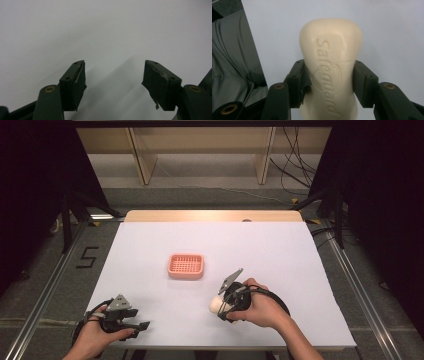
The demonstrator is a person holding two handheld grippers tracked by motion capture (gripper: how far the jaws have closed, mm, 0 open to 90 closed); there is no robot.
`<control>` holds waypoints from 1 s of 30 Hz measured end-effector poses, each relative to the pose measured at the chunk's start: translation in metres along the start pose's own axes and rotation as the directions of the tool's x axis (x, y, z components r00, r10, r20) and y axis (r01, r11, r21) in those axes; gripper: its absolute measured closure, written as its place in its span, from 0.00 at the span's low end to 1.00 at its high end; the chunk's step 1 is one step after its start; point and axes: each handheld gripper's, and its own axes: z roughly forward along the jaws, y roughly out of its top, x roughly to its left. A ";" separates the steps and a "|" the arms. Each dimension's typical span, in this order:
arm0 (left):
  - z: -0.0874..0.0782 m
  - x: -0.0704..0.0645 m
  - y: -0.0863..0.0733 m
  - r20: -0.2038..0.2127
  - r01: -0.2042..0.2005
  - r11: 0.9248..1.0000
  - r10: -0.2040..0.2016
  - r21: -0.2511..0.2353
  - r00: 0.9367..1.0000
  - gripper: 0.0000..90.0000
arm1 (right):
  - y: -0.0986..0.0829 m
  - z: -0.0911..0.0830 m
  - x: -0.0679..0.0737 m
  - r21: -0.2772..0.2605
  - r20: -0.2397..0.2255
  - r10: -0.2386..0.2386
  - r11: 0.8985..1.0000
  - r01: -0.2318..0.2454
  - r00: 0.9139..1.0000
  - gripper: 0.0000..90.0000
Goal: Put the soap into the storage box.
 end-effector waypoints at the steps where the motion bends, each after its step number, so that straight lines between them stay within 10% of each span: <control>1: 0.000 0.000 0.000 0.000 0.001 1.000 -0.001 0.000 1.000 0.38 | 0.000 0.000 0.000 -0.006 0.010 -0.002 1.000 0.002 1.000 0.56; 30: -0.002 0.001 -0.001 -0.001 0.016 1.000 -0.016 -0.006 1.000 0.38 | 0.001 -0.005 -0.008 -0.099 0.041 0.012 0.995 -0.008 0.999 0.56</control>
